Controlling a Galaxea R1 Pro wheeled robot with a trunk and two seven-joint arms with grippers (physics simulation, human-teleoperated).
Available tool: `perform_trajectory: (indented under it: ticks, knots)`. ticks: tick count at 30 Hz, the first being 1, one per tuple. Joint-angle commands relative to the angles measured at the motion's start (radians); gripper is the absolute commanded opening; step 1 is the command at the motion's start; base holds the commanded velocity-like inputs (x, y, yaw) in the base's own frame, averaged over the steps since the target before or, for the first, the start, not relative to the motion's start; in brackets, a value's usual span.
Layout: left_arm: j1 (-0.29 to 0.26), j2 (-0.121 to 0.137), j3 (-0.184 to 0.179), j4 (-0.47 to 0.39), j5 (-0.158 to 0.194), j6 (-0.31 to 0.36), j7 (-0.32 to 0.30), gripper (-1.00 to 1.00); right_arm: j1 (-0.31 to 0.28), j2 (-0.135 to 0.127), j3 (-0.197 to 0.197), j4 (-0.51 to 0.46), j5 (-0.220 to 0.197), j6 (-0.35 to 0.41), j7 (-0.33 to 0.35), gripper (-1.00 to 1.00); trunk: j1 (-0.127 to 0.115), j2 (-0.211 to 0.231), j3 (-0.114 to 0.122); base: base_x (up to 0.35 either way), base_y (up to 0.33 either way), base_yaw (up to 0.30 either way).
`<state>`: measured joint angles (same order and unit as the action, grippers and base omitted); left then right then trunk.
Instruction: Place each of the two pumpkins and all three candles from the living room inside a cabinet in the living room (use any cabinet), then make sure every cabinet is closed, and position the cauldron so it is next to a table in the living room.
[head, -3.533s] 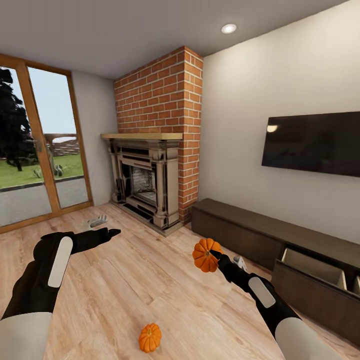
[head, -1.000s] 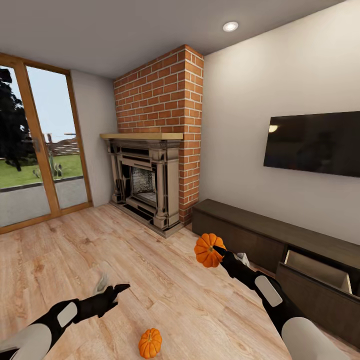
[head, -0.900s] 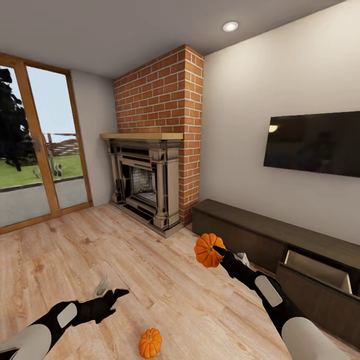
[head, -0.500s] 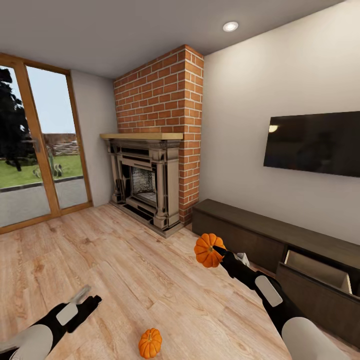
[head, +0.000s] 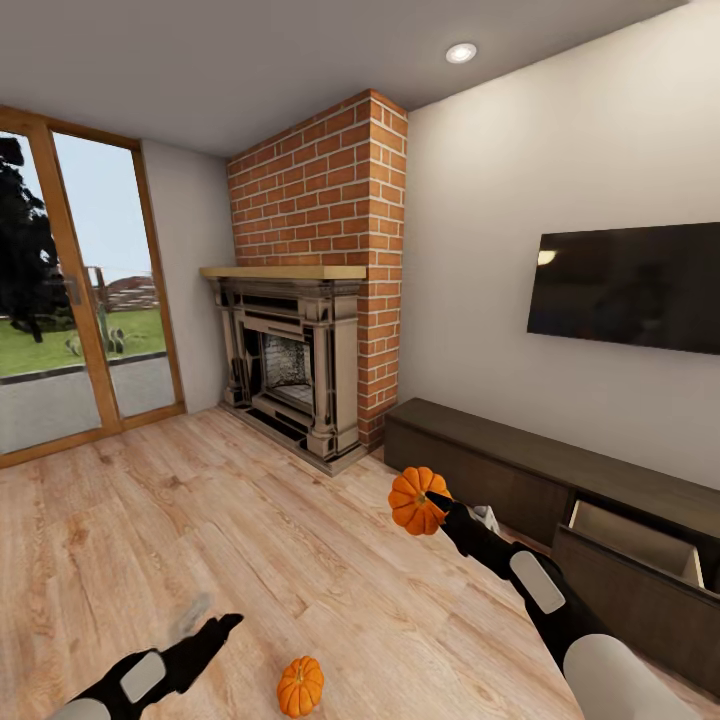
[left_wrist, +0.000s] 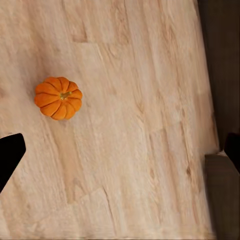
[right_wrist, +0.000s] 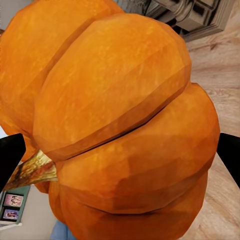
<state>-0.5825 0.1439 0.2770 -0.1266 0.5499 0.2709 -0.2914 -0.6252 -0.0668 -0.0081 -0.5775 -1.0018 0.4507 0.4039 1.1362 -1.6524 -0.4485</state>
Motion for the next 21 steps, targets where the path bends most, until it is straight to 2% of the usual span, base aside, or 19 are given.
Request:
perform_trajectory:
  ticks: [1, 3, 9, 13, 21]
  knots:
    - [0.003, 0.0, 0.008, -0.001, 0.0, 0.016, -0.042, 1.0, -0.001, 0.0, -0.001, 0.0, -0.008, 0.006, 0.0, -1.0, 0.0, -0.001, -0.001, 0.0, 0.0, 0.0]
    - [0.006, 0.001, 0.008, -0.001, 0.0, 0.04, -0.098, 1.0, -0.001, 0.001, -0.001, -0.001, -0.008, 0.006, 0.0, -1.0, 0.0, -0.001, -0.001, 0.0, 0.0, 0.0]
    - [0.008, 0.007, 0.008, -0.003, 0.001, 0.112, -0.193, 1.0, -0.001, 0.002, 0.0, -0.001, -0.008, 0.006, 0.0, -1.0, 0.0, -0.001, -0.001, 0.0, 0.0, 0.0]
    - [0.008, 0.011, 0.008, -0.009, 0.007, 0.206, -0.205, 1.0, -0.001, 0.001, 0.0, -0.001, -0.008, 0.006, 0.0, -1.0, 0.0, -0.001, -0.001, 0.0, 0.0, 0.0]
    - [0.007, 0.02, 0.009, -0.013, 0.01, 0.234, -0.209, 1.0, -0.001, 0.001, -0.001, -0.001, -0.008, 0.006, 0.0, -1.0, 0.0, -0.001, -0.001, 0.0, 0.0, 0.0]
